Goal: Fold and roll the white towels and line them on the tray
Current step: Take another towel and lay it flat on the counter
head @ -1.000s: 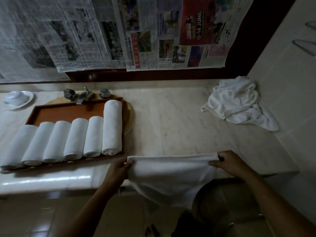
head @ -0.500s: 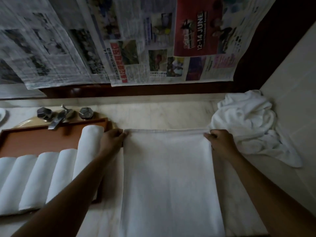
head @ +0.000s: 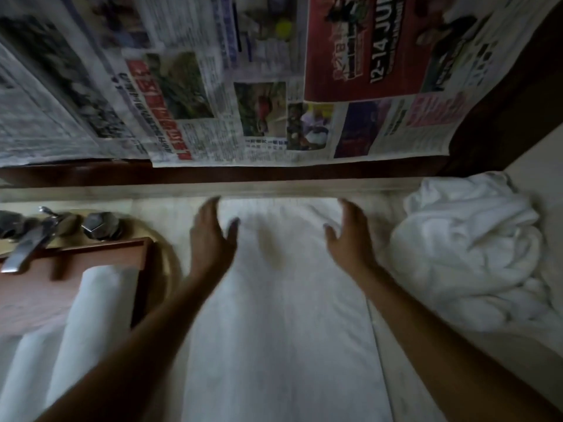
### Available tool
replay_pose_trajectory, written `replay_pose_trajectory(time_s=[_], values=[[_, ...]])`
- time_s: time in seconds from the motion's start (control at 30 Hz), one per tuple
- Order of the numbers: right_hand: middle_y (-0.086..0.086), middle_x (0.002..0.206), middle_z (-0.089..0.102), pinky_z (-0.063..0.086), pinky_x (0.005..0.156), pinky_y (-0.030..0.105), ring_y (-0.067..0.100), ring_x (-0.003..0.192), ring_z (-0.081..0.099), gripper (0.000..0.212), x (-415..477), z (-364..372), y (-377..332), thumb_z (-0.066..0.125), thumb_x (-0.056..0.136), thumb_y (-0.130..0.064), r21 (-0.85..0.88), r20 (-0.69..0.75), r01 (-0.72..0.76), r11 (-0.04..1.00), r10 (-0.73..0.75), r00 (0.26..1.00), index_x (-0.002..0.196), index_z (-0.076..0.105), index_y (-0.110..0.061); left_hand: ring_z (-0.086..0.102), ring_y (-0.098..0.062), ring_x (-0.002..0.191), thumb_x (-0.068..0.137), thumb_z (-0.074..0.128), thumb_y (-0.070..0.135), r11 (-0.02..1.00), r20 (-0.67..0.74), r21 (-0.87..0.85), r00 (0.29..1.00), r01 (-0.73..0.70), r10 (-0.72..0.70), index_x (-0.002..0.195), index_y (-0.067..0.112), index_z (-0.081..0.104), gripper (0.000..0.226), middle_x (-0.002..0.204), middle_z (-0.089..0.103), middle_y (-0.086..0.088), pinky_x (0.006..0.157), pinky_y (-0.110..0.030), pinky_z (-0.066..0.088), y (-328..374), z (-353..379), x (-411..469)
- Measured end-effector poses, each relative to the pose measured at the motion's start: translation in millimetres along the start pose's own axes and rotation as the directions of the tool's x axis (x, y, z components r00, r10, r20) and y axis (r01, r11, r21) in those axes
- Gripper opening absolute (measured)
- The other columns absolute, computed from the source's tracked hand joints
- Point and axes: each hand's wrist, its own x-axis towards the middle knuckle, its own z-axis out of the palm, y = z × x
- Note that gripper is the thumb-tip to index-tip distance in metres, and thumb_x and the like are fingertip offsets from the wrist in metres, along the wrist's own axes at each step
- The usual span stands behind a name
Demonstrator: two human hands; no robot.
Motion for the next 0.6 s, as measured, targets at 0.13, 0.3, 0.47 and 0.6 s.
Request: replay_pose_trajectory(time_s=[0.13, 0.3, 0.47, 0.6], values=[[0.009, 0.167, 0.025, 0.018, 0.125, 0.053, 0.026, 0.156, 0.015, 0.060, -37.3, 62.6, -9.6, 0.049, 0.102, -0.036, -0.191, 0.207, 0.291, 0.938, -0.251, 0.945, 0.158, 0.033, -0.022, 0.015, -0.020, 0.157, 0.104, 0.025, 0.053, 0.980, 0.287, 0.113, 0.950, -0.165, 0.127, 0.161, 0.017, 0.026, 0.068, 0.169, 0.022, -0.004, 0.127, -0.043, 0.013, 2.6, 58.6, -34.5], [0.006, 0.166, 0.029, 0.018, 0.123, 0.053, 0.024, 0.156, 0.019, 0.058, -2.2, 65.5, 11.8, 0.035, 0.105, -0.050, -0.332, 0.217, 0.381, 0.863, -0.324, 0.921, 0.156, 0.039, -0.022, -0.004, -0.015, 0.158, 0.108, 0.021, 0.055, 0.913, 0.336, 0.298, 0.926, -0.279, 0.173, 0.164, 0.024, 0.013, 0.065, 0.171, 0.002, 0.001, 0.129, -0.042, 0.002, -37.7, 71.4, 0.8], [0.005, 0.167, 0.026, 0.016, 0.124, 0.053, 0.023, 0.155, 0.019, 0.065, 43.1, 52.4, 39.4, 0.025, 0.103, -0.050, -0.390, 0.199, 0.241, 0.889, -0.174, 0.964, 0.157, 0.036, -0.015, 0.003, -0.015, 0.158, 0.107, 0.022, 0.055, 0.913, 0.282, 0.353, 0.954, -0.206, 0.106, 0.164, 0.023, 0.016, 0.066, 0.171, 0.007, 0.001, 0.128, -0.044, 0.009, -73.6, 50.3, 34.7], [0.001, 0.171, 0.015, 0.004, 0.125, 0.050, 0.020, 0.157, 0.007, 0.069, 53.7, 44.5, 42.5, 0.015, 0.102, -0.050, -0.404, 0.236, 0.212, 0.890, -0.122, 0.964, 0.161, 0.023, -0.017, -0.008, -0.012, 0.157, 0.105, 0.008, 0.059, 0.902, 0.308, 0.397, 0.950, -0.171, 0.045, 0.164, 0.025, 0.005, 0.068, 0.172, -0.003, 0.005, 0.128, -0.047, 0.001, -88.4, 39.8, 48.5]])
